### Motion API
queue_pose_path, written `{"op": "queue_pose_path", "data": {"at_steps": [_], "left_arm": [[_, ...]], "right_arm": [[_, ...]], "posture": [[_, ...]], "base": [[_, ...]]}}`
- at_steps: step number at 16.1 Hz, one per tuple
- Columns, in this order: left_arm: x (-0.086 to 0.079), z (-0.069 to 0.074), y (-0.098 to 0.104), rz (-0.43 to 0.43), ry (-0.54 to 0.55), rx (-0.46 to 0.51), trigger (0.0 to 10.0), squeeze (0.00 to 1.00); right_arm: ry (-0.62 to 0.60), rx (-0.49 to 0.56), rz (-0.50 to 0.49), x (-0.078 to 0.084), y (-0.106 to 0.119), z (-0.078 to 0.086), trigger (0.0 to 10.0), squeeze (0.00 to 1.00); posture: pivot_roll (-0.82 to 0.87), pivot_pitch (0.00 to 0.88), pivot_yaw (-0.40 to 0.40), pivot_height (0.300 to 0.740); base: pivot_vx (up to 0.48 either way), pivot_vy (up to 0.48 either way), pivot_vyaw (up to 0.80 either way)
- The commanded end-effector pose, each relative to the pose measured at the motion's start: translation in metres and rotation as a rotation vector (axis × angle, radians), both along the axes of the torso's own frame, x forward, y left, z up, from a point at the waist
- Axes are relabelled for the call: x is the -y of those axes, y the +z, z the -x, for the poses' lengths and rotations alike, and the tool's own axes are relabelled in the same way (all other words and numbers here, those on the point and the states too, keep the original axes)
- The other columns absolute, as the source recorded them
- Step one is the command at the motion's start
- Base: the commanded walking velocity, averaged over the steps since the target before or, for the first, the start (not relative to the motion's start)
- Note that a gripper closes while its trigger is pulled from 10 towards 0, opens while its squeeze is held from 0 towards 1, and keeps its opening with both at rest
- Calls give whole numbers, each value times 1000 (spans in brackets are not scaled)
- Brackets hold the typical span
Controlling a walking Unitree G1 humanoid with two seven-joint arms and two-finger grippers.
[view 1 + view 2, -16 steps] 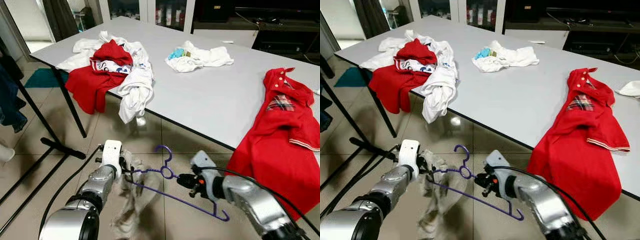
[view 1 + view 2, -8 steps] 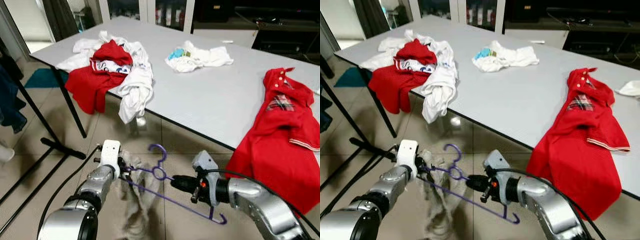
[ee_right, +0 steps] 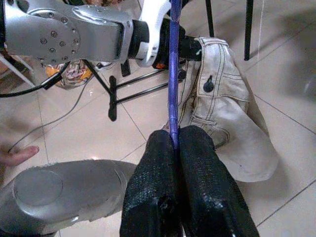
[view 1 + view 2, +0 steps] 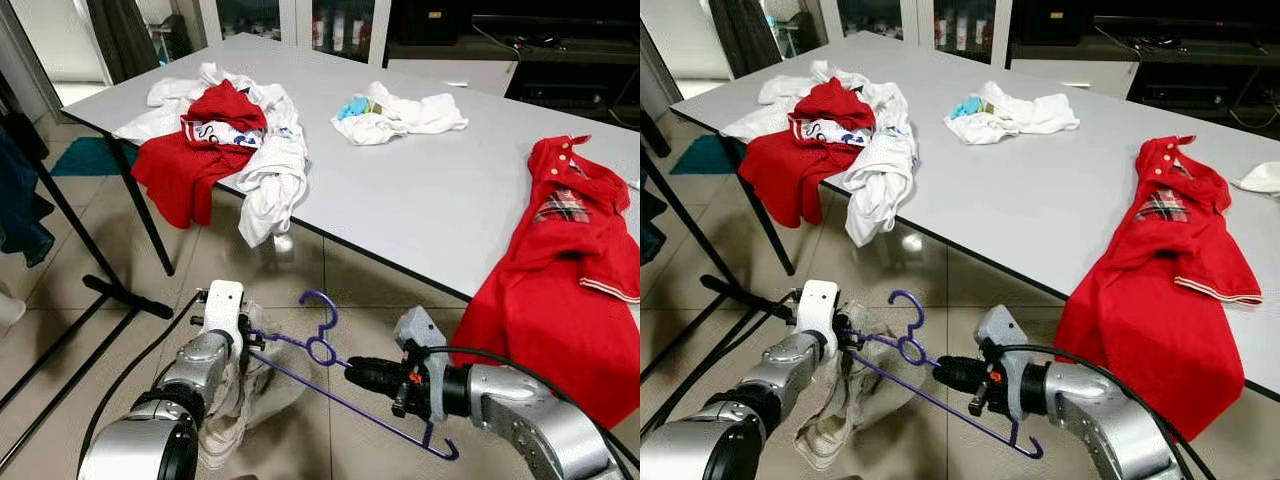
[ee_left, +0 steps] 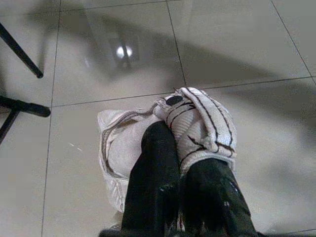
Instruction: Hang hanger
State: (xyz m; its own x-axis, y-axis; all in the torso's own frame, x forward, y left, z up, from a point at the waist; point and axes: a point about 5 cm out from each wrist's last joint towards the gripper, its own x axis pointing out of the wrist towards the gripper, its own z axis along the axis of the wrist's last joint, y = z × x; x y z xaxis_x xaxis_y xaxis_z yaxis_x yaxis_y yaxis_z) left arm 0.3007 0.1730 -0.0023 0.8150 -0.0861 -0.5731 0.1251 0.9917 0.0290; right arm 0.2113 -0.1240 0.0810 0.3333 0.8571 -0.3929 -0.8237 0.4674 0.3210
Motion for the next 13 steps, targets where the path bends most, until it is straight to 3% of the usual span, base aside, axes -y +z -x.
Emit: {"op": "queue_pose_path", "data": {"at_steps": [1,5,8,11,13], "left_arm": [[-6,-8,10,-17,9,50,10000,0],[-2,-10,11,-6,6,60,10000,0],[2,-20,23,17,-9,99,10000,0],[12,-27,30,10,-71,125,10000,0],[20,-29,32,19,-112,130,10000,0]], "right_arm": [[25,10,13,1,2,4,10000,0],[42,-19,43,-4,-7,4,10000,0],[73,-22,121,-1,-18,3,10000,0],[48,41,275,-2,-28,-15,10000,0],[46,77,304,-6,-26,-24,10000,0]], "posture": [[-142,0,60,740],[-140,0,57,740],[-133,0,50,740],[-134,0,49,740],[-132,0,49,740]], "base": [[0,0,0],[0,0,0],[0,0,0],[0,0,0],[0,0,0]]}}
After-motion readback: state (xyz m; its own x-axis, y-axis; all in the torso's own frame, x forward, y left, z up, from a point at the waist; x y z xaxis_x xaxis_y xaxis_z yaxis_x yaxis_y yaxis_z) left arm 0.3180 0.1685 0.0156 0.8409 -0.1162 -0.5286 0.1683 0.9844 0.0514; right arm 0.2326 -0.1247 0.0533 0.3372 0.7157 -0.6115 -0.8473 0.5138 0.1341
